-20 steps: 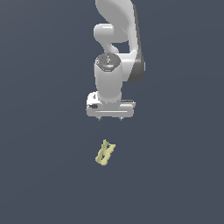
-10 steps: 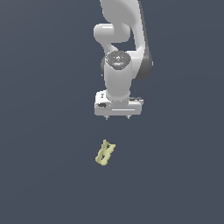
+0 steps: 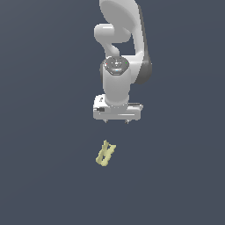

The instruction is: Pick up the object and move it to a goal position.

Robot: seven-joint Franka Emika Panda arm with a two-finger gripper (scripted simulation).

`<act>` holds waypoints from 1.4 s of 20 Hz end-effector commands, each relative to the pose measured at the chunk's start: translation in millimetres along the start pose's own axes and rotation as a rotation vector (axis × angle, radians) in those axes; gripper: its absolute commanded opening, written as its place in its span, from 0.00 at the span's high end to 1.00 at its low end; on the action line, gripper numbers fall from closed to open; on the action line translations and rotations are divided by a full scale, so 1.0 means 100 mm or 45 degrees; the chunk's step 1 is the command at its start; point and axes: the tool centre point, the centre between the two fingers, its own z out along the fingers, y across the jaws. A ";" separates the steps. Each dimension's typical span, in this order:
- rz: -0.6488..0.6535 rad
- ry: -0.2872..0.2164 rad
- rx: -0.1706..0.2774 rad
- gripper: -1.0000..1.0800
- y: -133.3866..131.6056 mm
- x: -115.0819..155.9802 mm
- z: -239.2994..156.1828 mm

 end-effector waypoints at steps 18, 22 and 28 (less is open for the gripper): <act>0.389 0.029 -0.022 0.04 0.42 0.90 0.67; 0.438 0.034 -0.028 0.04 0.48 1.00 0.78; 0.475 0.038 -0.033 0.04 0.53 1.07 0.86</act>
